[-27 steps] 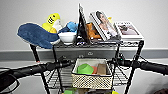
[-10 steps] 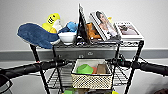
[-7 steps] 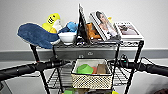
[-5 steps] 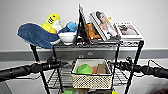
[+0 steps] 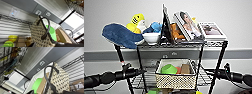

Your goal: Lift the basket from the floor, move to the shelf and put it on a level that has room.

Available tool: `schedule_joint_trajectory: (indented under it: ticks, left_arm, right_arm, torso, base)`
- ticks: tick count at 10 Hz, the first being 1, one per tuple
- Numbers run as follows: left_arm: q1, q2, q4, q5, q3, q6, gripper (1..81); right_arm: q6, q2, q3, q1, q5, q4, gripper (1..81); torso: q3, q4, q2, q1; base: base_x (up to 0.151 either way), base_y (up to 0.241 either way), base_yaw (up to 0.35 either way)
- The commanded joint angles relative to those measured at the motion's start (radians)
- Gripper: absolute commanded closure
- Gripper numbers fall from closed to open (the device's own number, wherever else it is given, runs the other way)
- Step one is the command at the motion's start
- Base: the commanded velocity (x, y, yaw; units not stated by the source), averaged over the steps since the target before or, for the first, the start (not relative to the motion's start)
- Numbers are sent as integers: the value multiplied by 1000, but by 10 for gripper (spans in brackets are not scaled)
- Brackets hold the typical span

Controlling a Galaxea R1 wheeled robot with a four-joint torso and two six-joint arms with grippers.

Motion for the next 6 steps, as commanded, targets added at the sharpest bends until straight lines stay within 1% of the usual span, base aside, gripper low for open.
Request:
schedule_joint_trajectory:
  ticks: [1, 2, 3, 5, 6]
  left_arm:
    - [65, -143, -3, 4, 128, -3, 10]
    - [119, -181, -12, 12, 152, -8, 10]
    - [170, -215, -48, 54, 172, -18, 10]
    - [255, -243, -100, 166, 172, -20, 10]
    - [320, -246, -95, 164, 175, -14, 10]
  right_arm:
    - [1, -105, 74, -27, -69, 66, 10]
    - [1, -114, 77, -85, -104, 68, 10]
    - [1, -131, 85, -136, -109, 68, 10]
    - [-4, -165, 117, -259, -113, 51, 10]
    - [-8, -168, 117, -314, -112, 49, 10]
  torso:
    - [0, 0, 0, 0]
    - [0, 0, 0, 0]
    - [0, 0, 0, 0]
    - [1, 0, -1, -1]
    - [1, 0, -1, -1]
  base:
    - [0, 0, 0]
    - [0, 0, 0]
    - [0, 0, 0]
    - [0, 0, 0]
    - [0, 0, 0]
